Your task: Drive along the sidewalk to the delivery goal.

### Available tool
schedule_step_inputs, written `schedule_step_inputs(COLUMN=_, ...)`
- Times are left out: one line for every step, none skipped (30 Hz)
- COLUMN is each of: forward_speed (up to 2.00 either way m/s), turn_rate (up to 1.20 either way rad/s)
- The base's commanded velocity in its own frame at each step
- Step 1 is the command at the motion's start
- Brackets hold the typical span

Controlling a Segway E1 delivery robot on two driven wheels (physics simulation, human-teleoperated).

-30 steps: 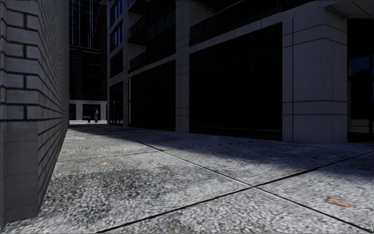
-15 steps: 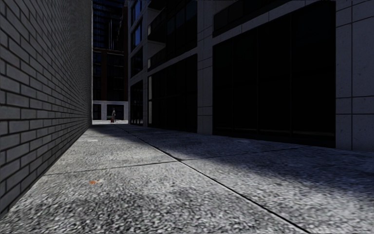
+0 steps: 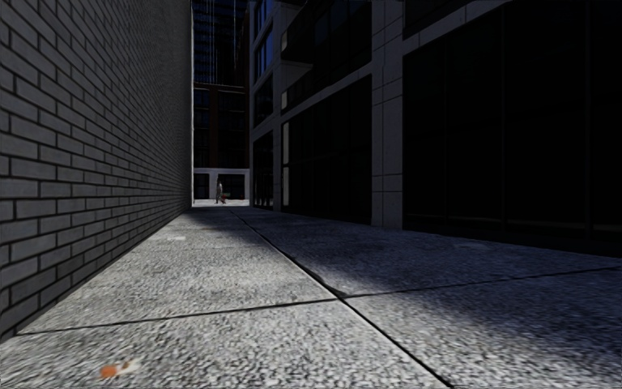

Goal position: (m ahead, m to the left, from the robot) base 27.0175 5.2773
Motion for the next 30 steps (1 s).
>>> schedule_step_inputs(forward_speed=2.00, turn_rate=0.38)
schedule_step_inputs(forward_speed=2.00, turn_rate=0.38)
schedule_step_inputs(forward_speed=2.00, turn_rate=0.38)
schedule_step_inputs(forward_speed=2.00, turn_rate=0.38)
schedule_step_inputs(forward_speed=2.00, turn_rate=0.38)
schedule_step_inputs(forward_speed=2.00, turn_rate=0.38)
schedule_step_inputs(forward_speed=2.00, turn_rate=0.38)
schedule_step_inputs(forward_speed=2.00, turn_rate=0.38)
schedule_step_inputs(forward_speed=2.00, turn_rate=0.38)
schedule_step_inputs(forward_speed=2.00, turn_rate=0.38)
schedule_step_inputs(forward_speed=2.00, turn_rate=0.38)
schedule_step_inputs(forward_speed=2.00, turn_rate=0.38)
schedule_step_inputs(forward_speed=2.00, turn_rate=0.38)
schedule_step_inputs(forward_speed=2.00, turn_rate=0.38)
schedule_step_inputs(forward_speed=2.00, turn_rate=0.38)
schedule_step_inputs(forward_speed=2.00, turn_rate=0.38)
schedule_step_inputs(forward_speed=2.00, turn_rate=0.38)
schedule_step_inputs(forward_speed=2.00, turn_rate=0.38)
schedule_step_inputs(forward_speed=2.00, turn_rate=0.38)
schedule_step_inputs(forward_speed=2.00, turn_rate=0.37)
schedule_step_inputs(forward_speed=2.00, turn_rate=0.37)
schedule_step_inputs(forward_speed=2.00, turn_rate=0.37)
schedule_step_inputs(forward_speed=2.00, turn_rate=0.37)
schedule_step_inputs(forward_speed=2.00, turn_rate=0.36)
schedule_step_inputs(forward_speed=2.00, turn_rate=0.36)
schedule_step_inputs(forward_speed=2.00, turn_rate=0.32)
schedule_step_inputs(forward_speed=2.00, turn_rate=0.00)
schedule_step_inputs(forward_speed=2.00, turn_rate=0.00)
schedule_step_inputs(forward_speed=2.00, turn_rate=0.00)
schedule_step_inputs(forward_speed=2.00, turn_rate=0.00)
